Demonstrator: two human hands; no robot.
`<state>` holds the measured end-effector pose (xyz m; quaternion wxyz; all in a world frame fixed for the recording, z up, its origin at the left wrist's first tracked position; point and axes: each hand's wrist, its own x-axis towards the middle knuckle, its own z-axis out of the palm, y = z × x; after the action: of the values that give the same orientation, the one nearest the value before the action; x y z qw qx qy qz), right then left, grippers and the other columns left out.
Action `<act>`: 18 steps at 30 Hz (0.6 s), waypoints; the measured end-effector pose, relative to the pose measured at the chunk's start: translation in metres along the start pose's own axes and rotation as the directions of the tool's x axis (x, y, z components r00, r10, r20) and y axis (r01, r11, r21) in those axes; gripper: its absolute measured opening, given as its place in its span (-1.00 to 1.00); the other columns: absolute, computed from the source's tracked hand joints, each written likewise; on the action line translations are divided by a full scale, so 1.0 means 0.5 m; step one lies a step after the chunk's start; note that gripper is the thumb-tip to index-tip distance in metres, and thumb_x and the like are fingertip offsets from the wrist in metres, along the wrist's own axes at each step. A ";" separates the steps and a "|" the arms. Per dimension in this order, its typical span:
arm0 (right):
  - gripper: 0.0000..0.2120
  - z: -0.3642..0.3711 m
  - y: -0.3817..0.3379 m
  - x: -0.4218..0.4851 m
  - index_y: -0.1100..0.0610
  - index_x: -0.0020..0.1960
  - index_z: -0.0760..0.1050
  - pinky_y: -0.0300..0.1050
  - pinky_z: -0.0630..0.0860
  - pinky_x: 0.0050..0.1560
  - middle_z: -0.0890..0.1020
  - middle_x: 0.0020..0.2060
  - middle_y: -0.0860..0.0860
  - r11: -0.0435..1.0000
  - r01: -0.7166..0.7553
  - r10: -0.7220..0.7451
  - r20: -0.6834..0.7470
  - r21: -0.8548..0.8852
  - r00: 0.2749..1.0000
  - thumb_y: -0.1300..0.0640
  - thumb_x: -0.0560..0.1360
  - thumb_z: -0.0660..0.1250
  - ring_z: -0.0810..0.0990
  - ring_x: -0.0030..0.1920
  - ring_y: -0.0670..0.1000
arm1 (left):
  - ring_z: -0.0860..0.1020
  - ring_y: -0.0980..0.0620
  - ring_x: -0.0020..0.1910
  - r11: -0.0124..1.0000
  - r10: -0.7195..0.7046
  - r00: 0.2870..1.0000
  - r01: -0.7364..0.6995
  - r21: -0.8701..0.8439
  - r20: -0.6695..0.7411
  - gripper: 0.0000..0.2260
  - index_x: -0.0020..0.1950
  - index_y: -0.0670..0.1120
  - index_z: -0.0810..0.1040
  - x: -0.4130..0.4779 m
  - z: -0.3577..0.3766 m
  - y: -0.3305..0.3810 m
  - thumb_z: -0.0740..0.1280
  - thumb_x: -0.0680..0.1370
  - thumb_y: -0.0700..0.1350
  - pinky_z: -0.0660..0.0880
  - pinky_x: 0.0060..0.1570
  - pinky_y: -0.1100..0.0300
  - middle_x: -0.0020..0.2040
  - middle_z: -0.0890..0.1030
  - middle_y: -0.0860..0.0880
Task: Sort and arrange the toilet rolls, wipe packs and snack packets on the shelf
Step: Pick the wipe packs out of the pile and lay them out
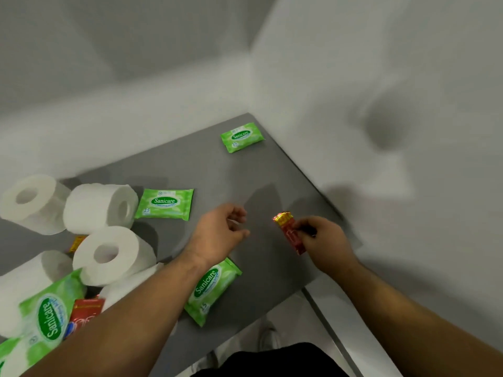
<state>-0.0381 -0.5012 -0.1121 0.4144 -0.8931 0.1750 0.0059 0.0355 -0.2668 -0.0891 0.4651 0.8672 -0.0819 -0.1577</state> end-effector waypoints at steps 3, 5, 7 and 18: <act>-0.81 -0.017 0.063 0.046 0.04 0.01 0.67 -0.14 0.55 0.03 0.66 -0.11 -0.03 0.997 -0.064 0.060 -0.081 -0.048 0.995 0.28 0.49 0.39 0.64 -0.07 0.01 | 0.67 0.05 -0.19 0.999 -0.007 0.998 0.009 0.046 -0.061 -0.74 0.05 -0.03 0.64 -0.008 -0.004 -0.014 0.47 0.46 -0.32 0.54 -0.13 0.38 -0.06 0.70 0.05; -0.79 -0.025 0.090 0.076 0.06 0.04 0.67 -0.08 0.59 0.04 0.69 -0.05 0.03 0.992 -0.106 0.099 -0.094 -0.069 0.991 0.28 0.49 0.36 0.64 -0.07 0.02 | 0.66 0.11 -0.18 0.997 -0.007 0.997 0.013 0.078 -0.078 -0.73 0.02 0.04 0.63 -0.014 -0.012 -0.018 0.45 0.46 -0.31 0.54 -0.11 0.37 -0.07 0.70 0.09; -0.78 -0.028 0.108 0.101 0.08 0.08 0.65 0.03 0.63 0.03 0.70 0.00 0.08 0.986 -0.135 0.128 -0.077 -0.097 0.989 0.28 0.51 0.34 0.64 -0.09 0.07 | 0.64 0.17 -0.20 0.995 -0.003 0.994 0.014 0.102 -0.112 -0.70 0.00 0.10 0.60 -0.021 -0.020 -0.019 0.45 0.47 -0.31 0.51 -0.15 0.42 -0.06 0.69 0.14; -0.73 -0.010 0.135 0.128 0.14 0.18 0.67 0.00 0.56 0.02 0.59 0.04 0.15 0.891 0.035 -0.042 -0.005 -0.453 0.999 0.23 0.52 0.33 0.61 -0.05 0.24 | 0.59 0.21 -0.30 0.993 -0.036 0.970 0.061 0.101 -0.239 -0.75 -0.01 0.06 0.62 -0.046 -0.032 -0.027 0.48 0.48 -0.29 0.45 -0.26 0.49 -0.08 0.69 0.16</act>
<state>-0.0002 -0.5648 -0.1685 0.1940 -0.9683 0.1542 0.0319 0.0195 -0.2399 -0.0875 0.4204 0.9053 -0.0130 -0.0599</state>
